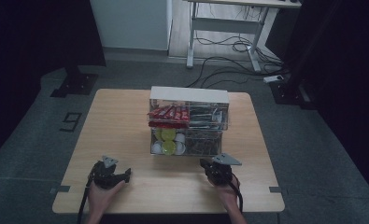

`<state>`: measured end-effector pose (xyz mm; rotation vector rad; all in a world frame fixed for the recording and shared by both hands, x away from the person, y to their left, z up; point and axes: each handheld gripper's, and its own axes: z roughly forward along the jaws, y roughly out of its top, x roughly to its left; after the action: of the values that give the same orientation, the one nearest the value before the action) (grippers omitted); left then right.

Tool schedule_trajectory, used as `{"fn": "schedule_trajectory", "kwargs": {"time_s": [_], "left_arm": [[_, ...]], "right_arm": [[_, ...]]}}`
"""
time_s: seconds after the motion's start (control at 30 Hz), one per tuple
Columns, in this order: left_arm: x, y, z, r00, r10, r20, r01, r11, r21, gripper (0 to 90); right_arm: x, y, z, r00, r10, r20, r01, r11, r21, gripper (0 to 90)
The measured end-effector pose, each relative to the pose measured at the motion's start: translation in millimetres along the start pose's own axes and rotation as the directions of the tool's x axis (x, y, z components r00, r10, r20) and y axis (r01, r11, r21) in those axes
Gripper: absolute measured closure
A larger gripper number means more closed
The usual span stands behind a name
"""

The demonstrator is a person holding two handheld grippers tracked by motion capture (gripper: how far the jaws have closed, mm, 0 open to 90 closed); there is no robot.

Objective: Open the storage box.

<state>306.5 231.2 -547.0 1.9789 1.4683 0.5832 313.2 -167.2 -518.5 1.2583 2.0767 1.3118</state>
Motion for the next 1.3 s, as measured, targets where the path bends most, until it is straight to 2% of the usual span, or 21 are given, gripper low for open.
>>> {"fn": "schedule_trajectory", "kwargs": {"time_s": [0.27,0.57,0.77,0.8,0.93,1.03,1.17,1.3], "left_arm": [[0.3,-0.6,-0.4,1.0,-0.005,-0.006,0.005,1.0,-0.002,15.3],[2.3,1.1,1.2,1.0,0.004,0.003,-0.004,1.0,0.001,14.2],[2.9,1.6,1.7,0.9999,0.008,0.007,-0.008,1.0,0.001,14.3],[3.1,1.7,1.8,0.9999,0.01,0.008,-0.01,0.9999,0.001,14.3],[3.9,2.5,2.4,0.9998,0.015,0.015,-0.015,0.9999,0.002,14.2],[4.0,2.8,2.7,0.9997,0.015,0.016,-0.016,0.9999,0.003,14.2],[4.1,3.1,3.1,0.9998,0.015,0.016,-0.015,0.9999,0.001,14.3],[4.1,3.2,3.3,0.9998,0.015,0.016,-0.015,0.9999,0.001,14.3]], "right_arm": [[-2.0,2.4,-2.2,0.9998,0.008,0.018,-0.008,1.0,-0.021,89.7],[-7.8,0.9,-8.1,0.9992,0.038,0.014,-0.038,0.999,-0.033,89.7],[-4.6,0.3,-9.8,0.9991,0.034,0.027,-0.033,0.998,-0.047,89.7],[-3.2,1.2,-11.0,0.9989,0.033,0.033,-0.031,0.997,-0.067,89.7],[-4.0,5.1,-11.6,0.9988,0.03,0.038,-0.026,0.996,-0.08,89.8],[-5.2,6.5,-12.2,0.9987,0.042,0.028,-0.04,0.997,-0.072,89.7],[-1.7,4.9,-11.4,0.9995,0.025,0.02,-0.024,0.998,-0.05,89.7],[-4.3,1.4,-5.6,0.9992,0.036,0.015,-0.036,0.999,-0.028,89.7]]}}
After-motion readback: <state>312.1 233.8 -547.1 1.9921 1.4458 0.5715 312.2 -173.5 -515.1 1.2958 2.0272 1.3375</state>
